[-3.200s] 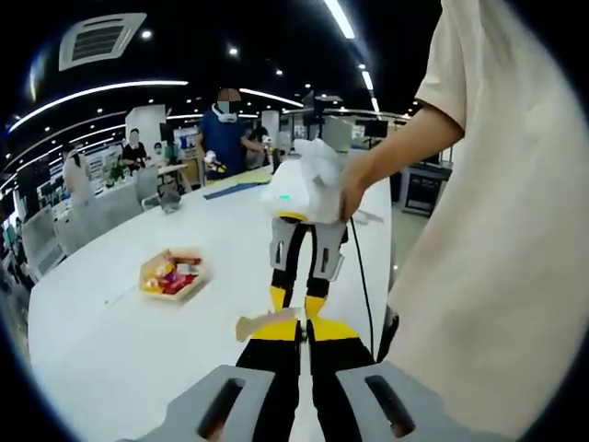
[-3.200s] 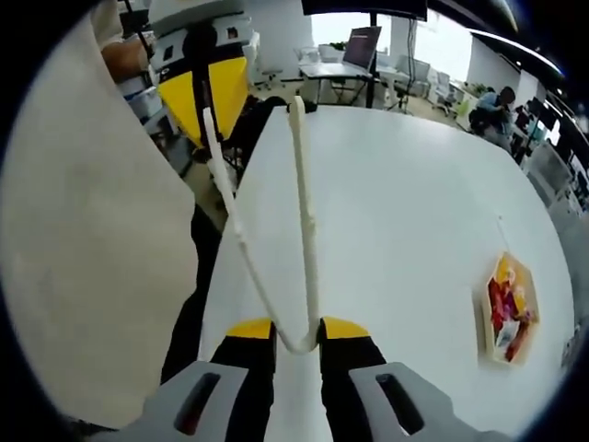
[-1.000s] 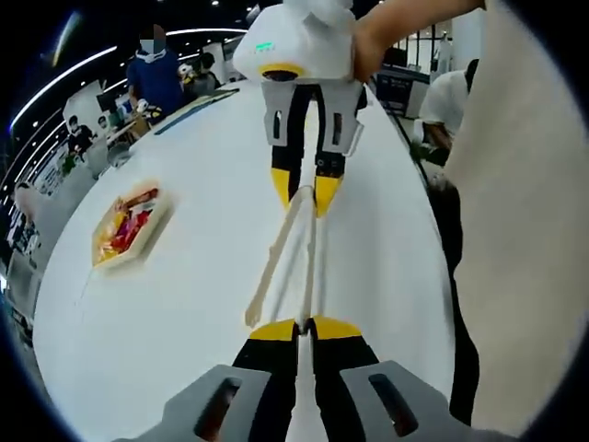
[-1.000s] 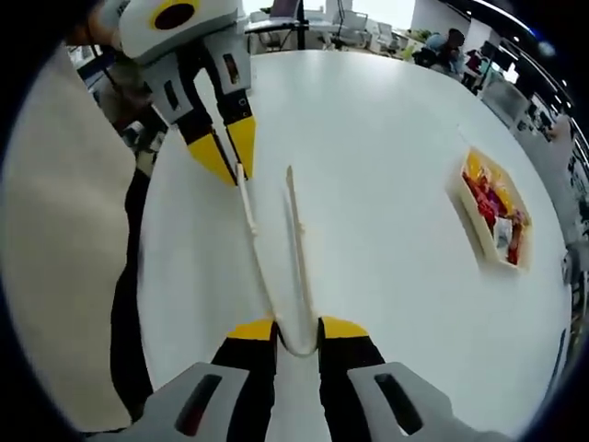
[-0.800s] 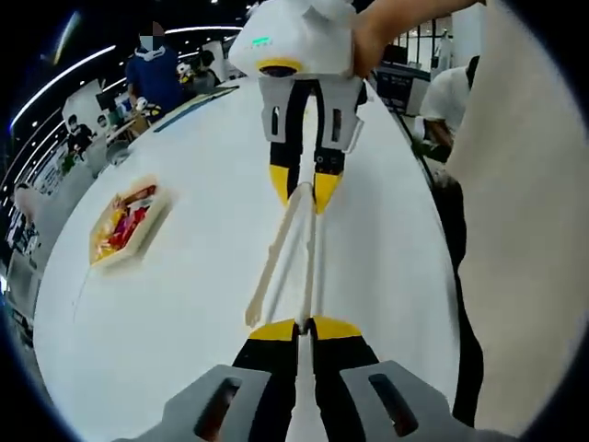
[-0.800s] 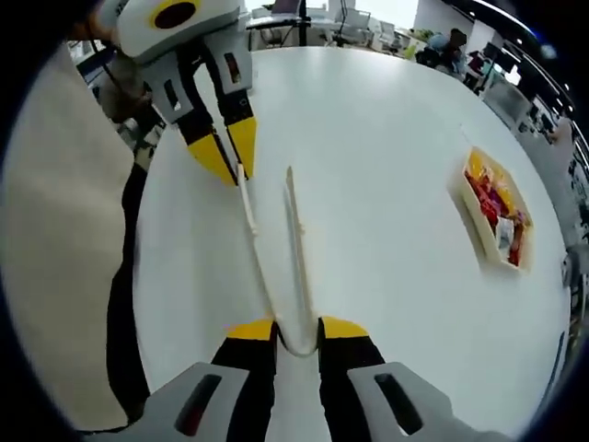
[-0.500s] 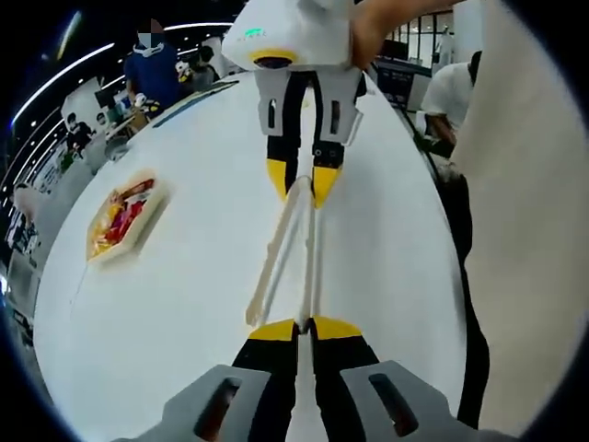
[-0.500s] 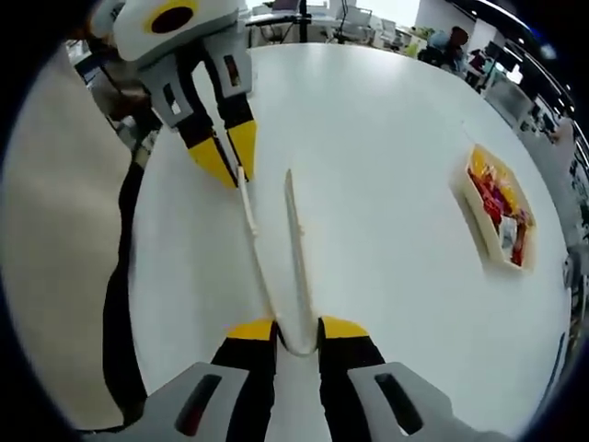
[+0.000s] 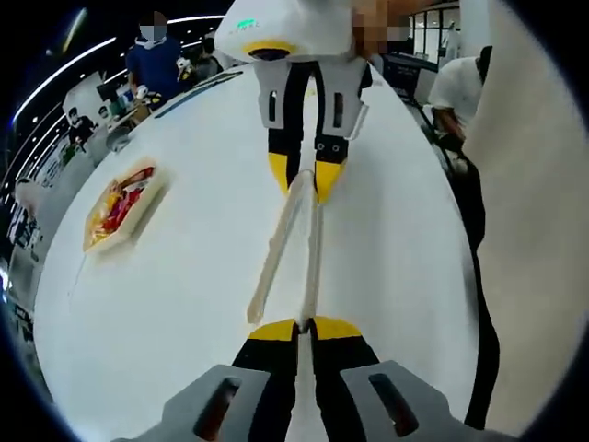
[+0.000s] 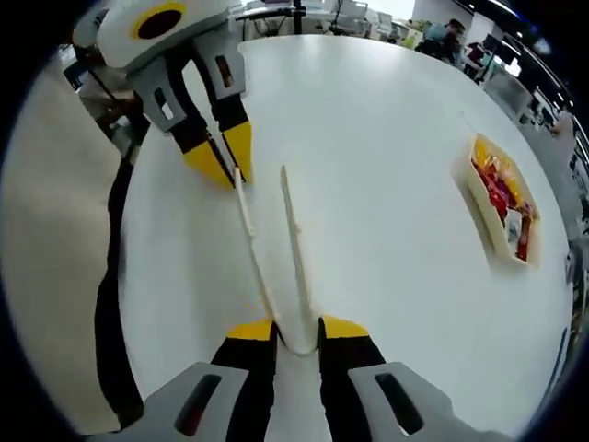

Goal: Place the target food into the container with the food tongs after gripping and lifting it, then release it inside without dropping or visibly crushing the food.

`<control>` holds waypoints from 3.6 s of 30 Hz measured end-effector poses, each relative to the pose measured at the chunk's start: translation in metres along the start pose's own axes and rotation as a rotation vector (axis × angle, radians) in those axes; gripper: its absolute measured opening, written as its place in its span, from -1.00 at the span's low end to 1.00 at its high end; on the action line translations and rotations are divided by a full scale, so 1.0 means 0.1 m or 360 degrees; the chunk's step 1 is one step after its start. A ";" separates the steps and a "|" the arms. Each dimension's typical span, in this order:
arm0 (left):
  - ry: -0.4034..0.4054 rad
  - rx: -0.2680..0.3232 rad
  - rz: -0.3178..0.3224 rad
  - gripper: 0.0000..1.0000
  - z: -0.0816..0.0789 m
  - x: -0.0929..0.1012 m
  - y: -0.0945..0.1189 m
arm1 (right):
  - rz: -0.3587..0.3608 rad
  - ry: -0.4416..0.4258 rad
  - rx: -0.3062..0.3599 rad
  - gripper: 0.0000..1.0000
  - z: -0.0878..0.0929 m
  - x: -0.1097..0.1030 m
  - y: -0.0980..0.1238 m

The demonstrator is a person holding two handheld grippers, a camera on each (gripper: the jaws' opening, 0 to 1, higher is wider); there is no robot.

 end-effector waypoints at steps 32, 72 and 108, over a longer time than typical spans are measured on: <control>0.0078 -0.0009 -0.0017 -0.97 0.07 0.09 -0.07 | -0.0042 -0.0169 0.0074 -0.64 0.06 0.00 -0.01; 0.0550 0.0238 -0.0162 -0.02 0.07 0.05 0.33 | 0.0038 -0.0480 0.0357 -0.11 0.23 -0.15 0.38; 0.1234 0.0981 -0.1046 0.98 -0.17 -0.46 1.64 | 0.0526 -0.0641 0.1443 0.78 0.11 -0.23 1.60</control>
Point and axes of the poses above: the point that each gripper's makers call its tool centre point, and the gripper's own axes: y roughly backward along the fingers, x roughly to its right, z roughly out of its underside, the point moved 8 cm from there along y, roughly backward along the fingers, and after that the axes turned 9 degrees about -z, right-handed, at the moved point
